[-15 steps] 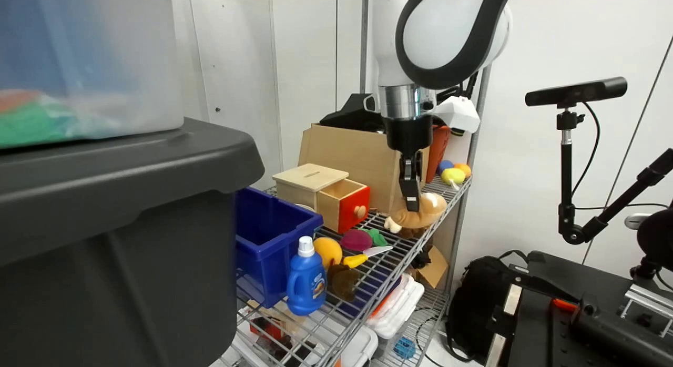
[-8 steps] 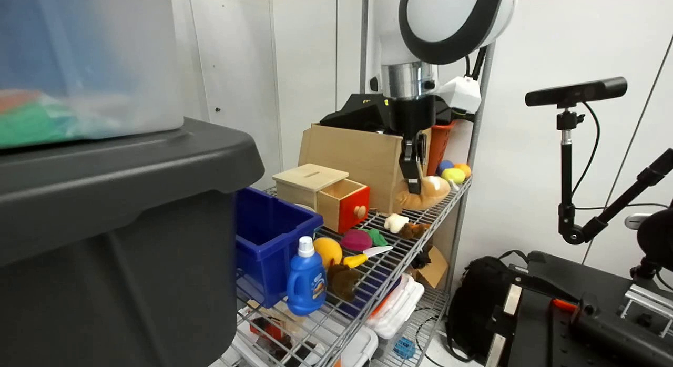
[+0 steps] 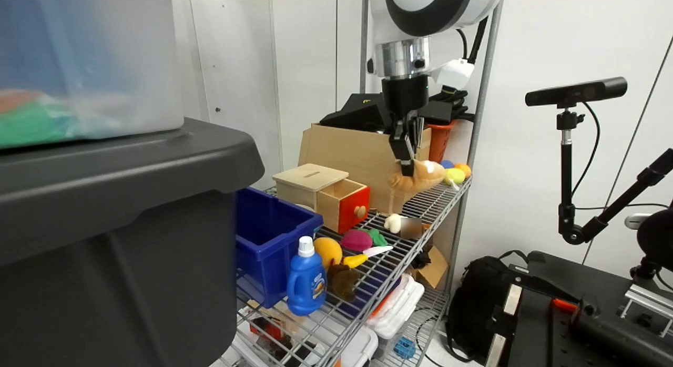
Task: Put the brown plush toy in the blue storage container
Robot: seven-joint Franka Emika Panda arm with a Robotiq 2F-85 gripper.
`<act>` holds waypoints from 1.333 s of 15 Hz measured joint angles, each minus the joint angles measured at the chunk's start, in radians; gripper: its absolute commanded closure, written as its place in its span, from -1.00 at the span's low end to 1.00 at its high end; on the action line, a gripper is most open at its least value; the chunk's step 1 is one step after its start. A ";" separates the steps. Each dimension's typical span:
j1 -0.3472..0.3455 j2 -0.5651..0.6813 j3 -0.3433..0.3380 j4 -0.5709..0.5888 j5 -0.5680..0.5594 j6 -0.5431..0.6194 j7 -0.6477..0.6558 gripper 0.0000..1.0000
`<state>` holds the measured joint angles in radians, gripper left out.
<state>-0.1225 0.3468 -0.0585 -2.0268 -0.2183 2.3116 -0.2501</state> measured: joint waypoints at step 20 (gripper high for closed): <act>0.008 0.058 -0.021 0.205 0.051 -0.181 0.103 0.95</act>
<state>-0.1144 0.4048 -0.0799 -1.8216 -0.1668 2.1305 -0.1466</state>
